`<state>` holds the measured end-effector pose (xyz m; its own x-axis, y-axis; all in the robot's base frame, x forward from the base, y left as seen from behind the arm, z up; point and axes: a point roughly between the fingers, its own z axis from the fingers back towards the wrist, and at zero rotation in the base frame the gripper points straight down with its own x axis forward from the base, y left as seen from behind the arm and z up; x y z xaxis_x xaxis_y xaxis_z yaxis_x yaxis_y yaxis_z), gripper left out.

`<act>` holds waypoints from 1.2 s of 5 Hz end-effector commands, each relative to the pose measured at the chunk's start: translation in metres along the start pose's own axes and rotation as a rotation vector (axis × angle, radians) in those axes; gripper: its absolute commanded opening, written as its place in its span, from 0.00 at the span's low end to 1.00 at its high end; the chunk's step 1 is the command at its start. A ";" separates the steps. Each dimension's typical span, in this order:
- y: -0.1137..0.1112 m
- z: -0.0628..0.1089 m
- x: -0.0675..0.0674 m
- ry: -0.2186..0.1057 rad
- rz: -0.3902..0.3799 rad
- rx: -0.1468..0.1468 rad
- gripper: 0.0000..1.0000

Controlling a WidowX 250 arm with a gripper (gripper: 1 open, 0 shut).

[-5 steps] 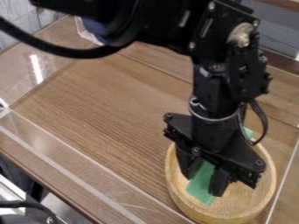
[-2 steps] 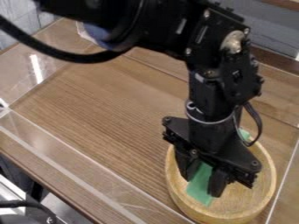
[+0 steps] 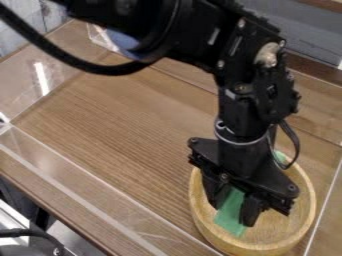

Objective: Put the green block in the brown bowl

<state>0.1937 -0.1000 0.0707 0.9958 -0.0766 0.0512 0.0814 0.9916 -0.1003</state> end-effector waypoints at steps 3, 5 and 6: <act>0.001 -0.004 0.010 -0.022 0.032 -0.026 0.00; 0.000 -0.009 0.012 -0.017 0.048 -0.034 0.00; 0.001 -0.009 0.014 -0.015 0.056 -0.038 1.00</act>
<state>0.2013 -0.1004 0.0550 0.9991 -0.0315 0.0287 0.0349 0.9912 -0.1276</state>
